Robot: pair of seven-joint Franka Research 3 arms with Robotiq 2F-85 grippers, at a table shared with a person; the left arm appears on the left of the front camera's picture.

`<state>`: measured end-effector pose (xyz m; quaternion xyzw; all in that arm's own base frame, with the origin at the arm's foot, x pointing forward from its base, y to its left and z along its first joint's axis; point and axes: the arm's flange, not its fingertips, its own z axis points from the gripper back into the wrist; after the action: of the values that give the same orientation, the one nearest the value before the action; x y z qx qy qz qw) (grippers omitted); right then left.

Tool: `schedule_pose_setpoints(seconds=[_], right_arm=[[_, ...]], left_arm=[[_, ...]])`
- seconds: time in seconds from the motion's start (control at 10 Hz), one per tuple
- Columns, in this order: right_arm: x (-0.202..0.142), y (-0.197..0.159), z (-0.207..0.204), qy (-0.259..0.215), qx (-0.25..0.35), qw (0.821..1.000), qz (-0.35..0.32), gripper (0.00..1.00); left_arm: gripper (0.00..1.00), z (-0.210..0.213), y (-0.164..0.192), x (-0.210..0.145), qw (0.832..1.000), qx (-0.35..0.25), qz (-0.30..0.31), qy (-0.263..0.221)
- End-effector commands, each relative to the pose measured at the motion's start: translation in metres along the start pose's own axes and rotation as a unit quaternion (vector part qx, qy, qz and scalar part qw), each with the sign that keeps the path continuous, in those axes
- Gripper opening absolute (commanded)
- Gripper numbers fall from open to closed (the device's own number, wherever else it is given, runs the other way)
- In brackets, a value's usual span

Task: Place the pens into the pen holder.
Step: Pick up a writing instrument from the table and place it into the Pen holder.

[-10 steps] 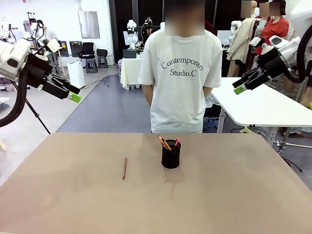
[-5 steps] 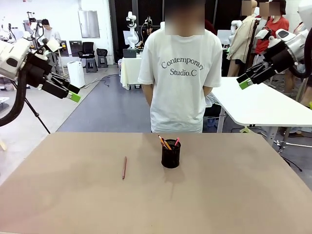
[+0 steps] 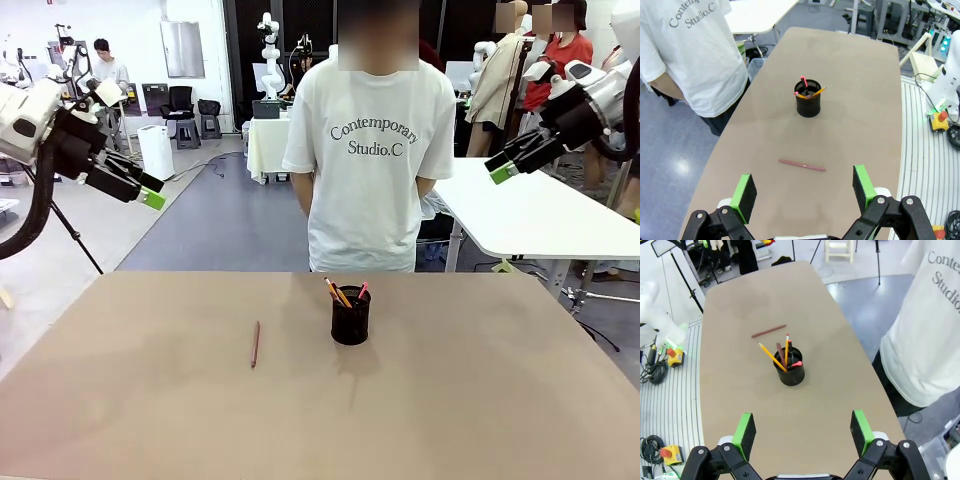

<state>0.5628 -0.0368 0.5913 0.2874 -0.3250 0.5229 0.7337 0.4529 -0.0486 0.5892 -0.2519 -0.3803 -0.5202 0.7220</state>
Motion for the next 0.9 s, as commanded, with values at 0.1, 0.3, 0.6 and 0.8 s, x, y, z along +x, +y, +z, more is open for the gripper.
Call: schedule_pose_setpoints(seconds=[0.1,0.3,0.6,0.8], right_arm=[[0.0007,0.0001,0.0016,0.000,-0.003,1.000,0.000,1.00],[0.0007,0.0001,0.0016,0.000,-0.003,1.000,0.000,1.00],[0.0007,0.0001,0.0016,0.000,-0.003,1.000,0.000,1.00],[0.0007,0.0001,0.0016,0.000,-0.003,1.000,0.000,1.00]], left_arm=[[1.00,-0.0001,-0.0006,0.0008,1.000,0.002,-0.001,-0.001],[1.00,-0.0001,-0.0006,0.0008,1.000,0.002,-0.001,-0.001],[1.00,-0.0001,-0.0006,0.0008,1.000,0.002,-0.001,-0.001],[1.00,-0.0001,-0.0006,0.0008,1.000,0.002,-0.001,-0.001]])
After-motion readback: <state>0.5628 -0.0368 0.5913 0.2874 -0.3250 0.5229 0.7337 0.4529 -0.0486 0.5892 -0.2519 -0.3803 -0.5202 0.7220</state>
